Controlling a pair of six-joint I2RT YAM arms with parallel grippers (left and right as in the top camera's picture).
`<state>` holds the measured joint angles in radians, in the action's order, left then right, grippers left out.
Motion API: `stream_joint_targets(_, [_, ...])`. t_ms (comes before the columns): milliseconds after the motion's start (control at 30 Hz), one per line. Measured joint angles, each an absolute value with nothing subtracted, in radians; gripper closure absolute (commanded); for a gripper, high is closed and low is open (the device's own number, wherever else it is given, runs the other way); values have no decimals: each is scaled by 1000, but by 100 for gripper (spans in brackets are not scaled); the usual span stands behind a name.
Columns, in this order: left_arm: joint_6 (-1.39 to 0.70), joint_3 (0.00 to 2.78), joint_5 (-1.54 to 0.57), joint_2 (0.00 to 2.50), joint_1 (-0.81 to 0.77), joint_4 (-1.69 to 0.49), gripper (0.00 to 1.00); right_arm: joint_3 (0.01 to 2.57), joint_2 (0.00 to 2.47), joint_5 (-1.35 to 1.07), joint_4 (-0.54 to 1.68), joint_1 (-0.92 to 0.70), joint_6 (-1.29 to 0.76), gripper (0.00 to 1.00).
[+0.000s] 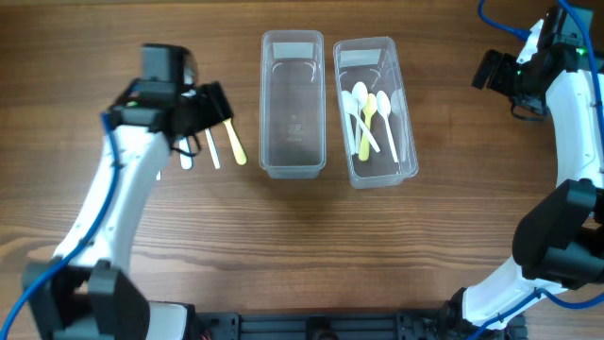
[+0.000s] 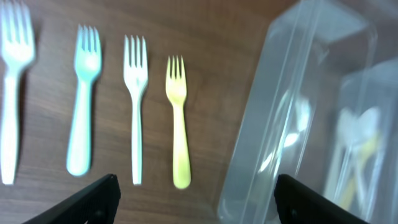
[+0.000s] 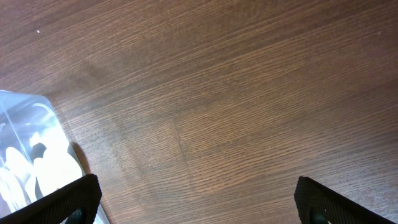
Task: Pack container
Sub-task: 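Reach the left gripper to the leftmost white fork and grasp it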
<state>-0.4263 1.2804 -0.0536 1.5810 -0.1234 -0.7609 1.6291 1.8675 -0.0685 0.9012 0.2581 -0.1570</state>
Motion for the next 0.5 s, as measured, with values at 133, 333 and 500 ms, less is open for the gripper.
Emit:
stream_joint_targets(133, [-459,1281,-33,1711,-154,-788,14,1629,1868,-71,901,258,-157,0])
stream_joint_targets(333, [-441,1304,-24,1777,11,-878,2,1629,1868,-71,901,258,-157,0])
stream_joint_targets(500, [-307,1326,-20,1777,283,-931,2,1629,1868,-71,901,258,-157,0])
